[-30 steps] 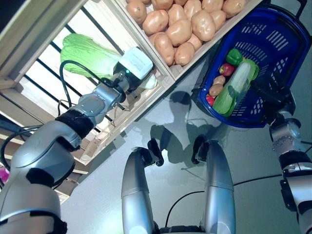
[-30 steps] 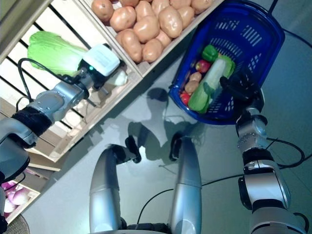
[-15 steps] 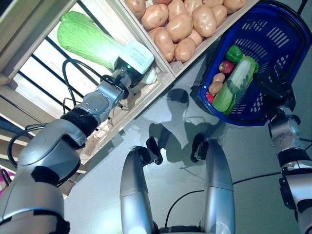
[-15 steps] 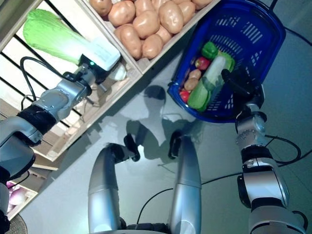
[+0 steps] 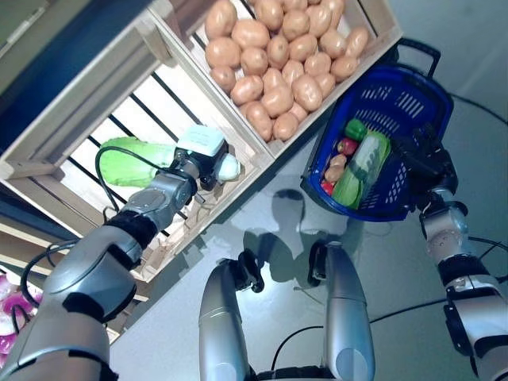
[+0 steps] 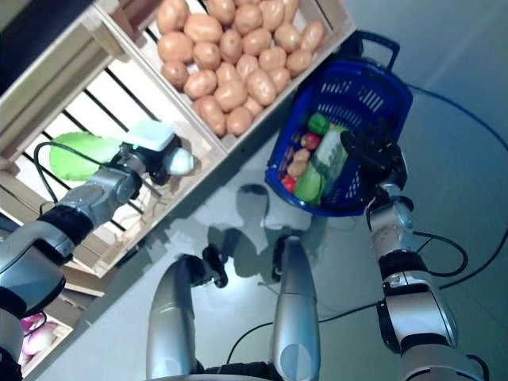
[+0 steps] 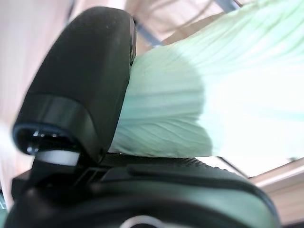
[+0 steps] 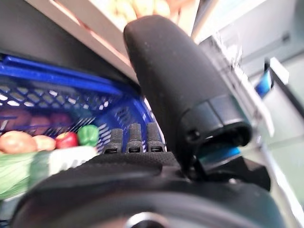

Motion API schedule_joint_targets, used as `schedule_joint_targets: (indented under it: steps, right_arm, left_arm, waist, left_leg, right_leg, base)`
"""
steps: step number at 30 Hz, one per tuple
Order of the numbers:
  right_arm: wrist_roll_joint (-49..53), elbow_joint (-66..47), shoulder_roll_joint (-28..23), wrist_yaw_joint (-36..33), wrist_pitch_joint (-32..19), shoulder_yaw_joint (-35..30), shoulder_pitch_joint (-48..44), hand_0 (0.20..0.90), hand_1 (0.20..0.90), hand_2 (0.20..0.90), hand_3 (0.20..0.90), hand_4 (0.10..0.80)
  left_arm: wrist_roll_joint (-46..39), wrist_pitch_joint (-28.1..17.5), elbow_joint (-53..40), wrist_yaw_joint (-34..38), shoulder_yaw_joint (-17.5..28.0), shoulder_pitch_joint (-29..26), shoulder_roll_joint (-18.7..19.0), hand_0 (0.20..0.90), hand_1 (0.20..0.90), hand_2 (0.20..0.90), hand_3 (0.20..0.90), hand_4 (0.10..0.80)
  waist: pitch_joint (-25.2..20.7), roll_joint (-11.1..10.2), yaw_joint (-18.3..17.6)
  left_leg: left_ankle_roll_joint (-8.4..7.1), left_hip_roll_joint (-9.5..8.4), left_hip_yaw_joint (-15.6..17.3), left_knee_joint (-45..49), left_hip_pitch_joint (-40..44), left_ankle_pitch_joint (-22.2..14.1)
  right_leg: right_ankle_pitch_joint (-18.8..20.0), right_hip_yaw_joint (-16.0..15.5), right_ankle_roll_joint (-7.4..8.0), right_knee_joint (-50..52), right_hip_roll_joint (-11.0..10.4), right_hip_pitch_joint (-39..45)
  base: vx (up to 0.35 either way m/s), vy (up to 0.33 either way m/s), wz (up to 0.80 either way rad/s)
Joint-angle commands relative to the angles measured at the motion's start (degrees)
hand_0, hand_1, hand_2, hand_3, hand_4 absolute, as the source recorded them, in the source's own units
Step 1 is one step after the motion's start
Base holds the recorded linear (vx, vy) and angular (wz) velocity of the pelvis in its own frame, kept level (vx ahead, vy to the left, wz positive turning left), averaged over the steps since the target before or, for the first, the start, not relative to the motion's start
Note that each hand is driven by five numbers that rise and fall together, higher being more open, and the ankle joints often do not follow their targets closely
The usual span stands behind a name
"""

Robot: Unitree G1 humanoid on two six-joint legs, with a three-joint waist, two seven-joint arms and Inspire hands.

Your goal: Put vegetables into the basket

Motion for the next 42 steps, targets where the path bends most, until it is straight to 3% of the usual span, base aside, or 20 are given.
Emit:
schedule_joint_targets:
  steps: [1, 3, 8, 13, 18, 26, 32, 42]
  right_arm:
    - [-7.1, -7.7, 0.5, -7.1, -6.5, -1.7, -0.1, 0.9, 0.9, 0.9, 0.9, 0.8]
    - [-12.4, -13.2, 1.9, -12.0, -6.7, -1.9, 3.3, 0.9, 0.9, 0.9, 0.9, 0.8]
    - [-19.0, -19.3, 5.2, -16.1, -8.5, -0.7, 7.7, 0.9, 0.9, 0.9, 0.9, 0.8]
    - [-20.8, -24.9, 7.6, -5.9, -3.8, -0.7, 15.7, 0.9, 0.9, 0.9, 0.9, 0.8]
    - [-18.9, -28.7, 7.6, 6.6, 4.4, 0.3, 18.7, 0.9, 0.9, 0.9, 0.9, 0.8]
    - [-12.2, -35.6, 9.8, 18.2, 18.6, 3.3, 20.5, 0.9, 0.9, 0.9, 0.9, 0.8]
    - [-8.4, -39.9, 11.8, 19.6, 24.4, 5.2, 20.7, 0.9, 0.9, 0.9, 0.9, 0.8]
    - [-5.1, -43.1, 14.0, 20.7, 29.2, 7.6, 20.6, 0.9, 0.9, 0.9, 0.9, 0.8]
  left_arm:
    - [-9.7, -5.8, -2.6, 1.3, 7.5, -0.9, 3.5, 0.3, 0.3, 0.3, 0.3, 0.4]
    - [-17.1, -7.1, -6.9, 0.1, 13.5, 4.6, 3.1, 0.3, 0.3, 0.3, 0.3, 0.4]
    - [-25.3, -8.5, -12.3, -0.6, 19.2, 12.2, 0.5, 0.3, 0.3, 0.3, 0.3, 0.4]
    - [-37.4, -8.2, -20.8, -6.5, 27.2, 22.7, -4.8, 0.3, 0.3, 0.3, 0.3, 0.4]
    - [-48.8, -8.0, -27.4, -11.8, 32.3, 27.3, -10.1, 0.3, 0.3, 0.3, 0.3, 0.4]
    - [-63.8, -8.5, -34.8, -19.9, 34.1, 29.3, -15.4, 0.3, 0.3, 0.3, 0.3, 0.4]
    - [-68.9, -9.6, -37.6, -22.3, 33.1, 29.4, -18.0, 0.3, 0.3, 0.3, 0.3, 0.4]
    - [-71.7, -9.5, -39.5, -25.5, 30.1, 28.1, -19.6, 0.3, 0.3, 0.3, 0.3, 0.4]
  waist:
    - [-3.2, -1.6, 1.2]
    - [-6.1, -2.2, 1.9]
    - [-9.8, -2.7, 2.8]
    - [-16.5, -2.6, 4.3]
    - [-21.2, -3.0, 4.8]
    - [-25.0, -3.2, 4.7]
    - [-26.1, -3.2, 4.7]
    - [-26.7, -3.6, 4.4]
  left_leg:
    - [-1.5, -1.29, 2.3, -9.5, 11.7, -2.4]
    - [-0.8, -2.28, 2.1, -12.9, 16.3, -1.7]
    - [-0.57, -3.89, 1.8, -19.5, 23.8, 0.0]
    - [-1.21, -6.66, 1.9, -31.6, 35.2, 3.8]
    - [-2.2, -8.56, 1.3, -44.1, 42.9, 8.4]
    - [-3.12, -9.85, 1.5, -56.8, 49.1, 13.2]
    - [-3.12, -10.16, 1.6, -59.4, 50.4, 13.5]
    - [-2.95, -10.03, 1.3, -59.4, 50.8, 12.9]
  right_leg:
    - [3.3, -1.0, 0.56, -9.2, 0.8, 10.2]
    - [3.4, -2.1, 0.26, -12.0, 0.8, 15.0]
    - [4.3, -3.4, 0.08, -18.7, 2.3, 23.1]
    - [7.0, -5.0, 0.35, -33.1, 5.6, 36.0]
    - [11.4, -5.9, 0.8, -47.1, 7.9, 44.8]
    - [17.2, -6.6, 2.07, -60.0, 9.5, 51.0]
    - [18.3, -7.2, 2.44, -62.1, 10.0, 51.9]
    - [18.2, -6.8, 2.27, -62.1, 10.6, 52.2]
  base:
    - [0.061, 0.009, 0.11]
    - [0.094, 0.006, 0.09]
    - [0.112, -0.004, 0.05]
    - [0.224, 0.011, 0.0]
    - [0.149, -0.002, 0.1]
    - [0.065, -0.005, 0.07]
    - [0.03, 0.0, 0.02]
    - [0.002, -0.003, 0.02]
